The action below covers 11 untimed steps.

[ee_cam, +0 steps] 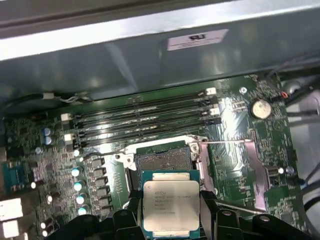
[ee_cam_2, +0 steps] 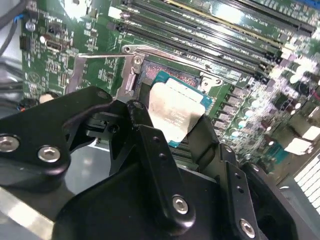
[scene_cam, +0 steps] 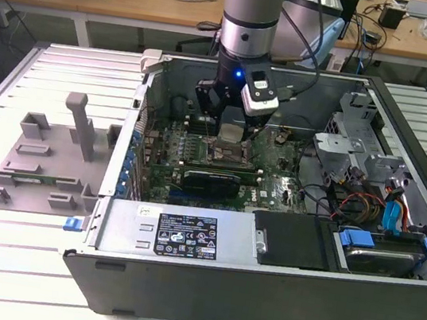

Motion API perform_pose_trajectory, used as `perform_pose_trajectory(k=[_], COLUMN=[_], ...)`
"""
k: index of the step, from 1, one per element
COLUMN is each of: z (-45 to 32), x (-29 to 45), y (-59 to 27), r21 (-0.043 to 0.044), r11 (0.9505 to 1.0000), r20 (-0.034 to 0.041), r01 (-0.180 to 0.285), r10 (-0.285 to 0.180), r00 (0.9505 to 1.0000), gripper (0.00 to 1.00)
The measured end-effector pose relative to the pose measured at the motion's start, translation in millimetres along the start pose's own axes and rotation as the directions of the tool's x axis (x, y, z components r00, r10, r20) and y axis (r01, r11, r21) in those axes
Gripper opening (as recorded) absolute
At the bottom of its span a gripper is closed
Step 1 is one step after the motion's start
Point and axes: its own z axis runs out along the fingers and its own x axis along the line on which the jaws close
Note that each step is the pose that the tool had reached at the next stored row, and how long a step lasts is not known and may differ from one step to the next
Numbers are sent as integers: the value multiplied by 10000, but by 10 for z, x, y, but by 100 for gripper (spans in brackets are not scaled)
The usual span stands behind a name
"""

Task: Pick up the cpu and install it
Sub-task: 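Place the cpu into insertion slot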

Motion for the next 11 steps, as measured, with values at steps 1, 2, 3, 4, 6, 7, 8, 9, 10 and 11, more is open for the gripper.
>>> perform_pose_trajectory(k=[1,2,3,4,6,7,8,9,10,11], z=[0,1,1,2,3,4,4,5,5,6], x=[0,0,0,0,0,0,0,0,0,0], y=[0,0,0,0,0,0,0,0,0,0], r21=[3,7,11,14,23,27,29,32,34,37], r11=[9999,9994,9982,9971,9910,9871,9838,9797,9762,9725], r20=[5,10,18,23,41,50,57,63,69,74], r01=[-159,-341,-592,-757,-1336,-1600,-1795,-2002,-2169,-2328], r10=[159,341,592,757,1336,1600,1794,2002,2169,2328], r00=[9999,9994,9982,9971,9910,9871,9838,9797,9762,9725], gripper=[54,54,54,54,54,54,54,54,54,54])
